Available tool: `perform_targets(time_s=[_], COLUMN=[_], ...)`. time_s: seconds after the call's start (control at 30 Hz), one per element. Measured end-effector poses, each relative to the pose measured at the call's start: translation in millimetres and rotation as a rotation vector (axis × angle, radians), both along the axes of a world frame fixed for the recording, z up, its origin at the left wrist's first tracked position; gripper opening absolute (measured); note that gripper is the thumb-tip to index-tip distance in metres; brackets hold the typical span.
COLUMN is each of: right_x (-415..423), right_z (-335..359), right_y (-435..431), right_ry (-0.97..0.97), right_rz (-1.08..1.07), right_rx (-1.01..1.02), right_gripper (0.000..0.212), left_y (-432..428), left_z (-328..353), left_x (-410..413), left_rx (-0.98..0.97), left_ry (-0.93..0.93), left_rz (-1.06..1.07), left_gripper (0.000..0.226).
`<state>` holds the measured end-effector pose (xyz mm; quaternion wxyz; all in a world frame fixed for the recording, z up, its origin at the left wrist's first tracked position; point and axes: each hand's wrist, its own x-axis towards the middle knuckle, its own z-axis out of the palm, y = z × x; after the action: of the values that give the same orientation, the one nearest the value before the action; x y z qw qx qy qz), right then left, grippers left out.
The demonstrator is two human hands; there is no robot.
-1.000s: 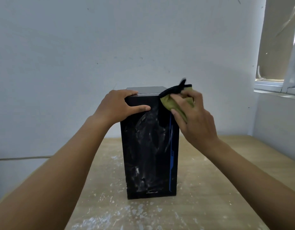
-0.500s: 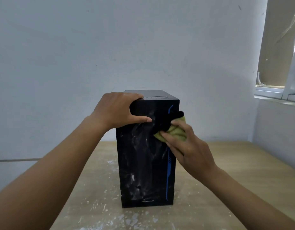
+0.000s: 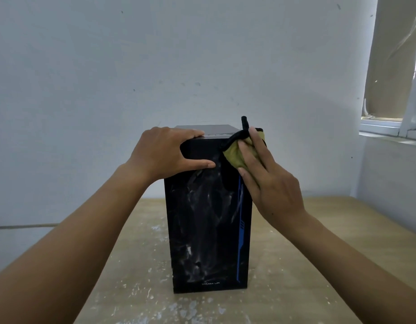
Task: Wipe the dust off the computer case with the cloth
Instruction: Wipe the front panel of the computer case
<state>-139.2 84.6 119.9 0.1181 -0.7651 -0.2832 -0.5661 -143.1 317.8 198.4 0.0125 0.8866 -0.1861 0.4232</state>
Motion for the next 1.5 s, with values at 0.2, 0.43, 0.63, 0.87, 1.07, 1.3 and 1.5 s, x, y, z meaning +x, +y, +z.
perform_targets(time_s=[0.2, 0.43, 0.63, 0.87, 1.07, 1.3, 1.5], right_x=[2, -23, -24, -14, -18, -13, -10], right_z=[-28, -6, 19, 16, -19, 37, 35], right_y=[2, 2, 8, 19, 11, 16, 22], right_ry=[0.017, 0.139, 0.166, 0.136, 0.147, 0.116, 0.092], right_rz=[0.163, 0.349, 0.185, -0.052, 0.015, -0.034, -0.052], right_rx=[0.072, 0.275, 0.244, 0.289, 0.173, 0.331, 0.343], right_gripper=[0.036, 0.036, 0.025, 0.034, 0.03, 0.02, 0.021], left_y=[-1, -1, -1, -3, -4, -3, -5], left_z=[-1, -1, 1, 1, 3, 1, 0], left_x=[0, 2, 2, -1, -4, -3, -4], left_rx=[-0.028, -0.034, -0.027, -0.026, -0.03, -0.057, -0.077], left_ry=[0.012, 0.008, 0.025, 0.039, 0.067, 0.075, 0.063], left_rz=[0.004, -0.004, 0.015, 0.019, 0.004, 0.014, 0.022], left_gripper=[0.093, 0.093, 0.095, 0.097, 0.091, 0.092, 0.097])
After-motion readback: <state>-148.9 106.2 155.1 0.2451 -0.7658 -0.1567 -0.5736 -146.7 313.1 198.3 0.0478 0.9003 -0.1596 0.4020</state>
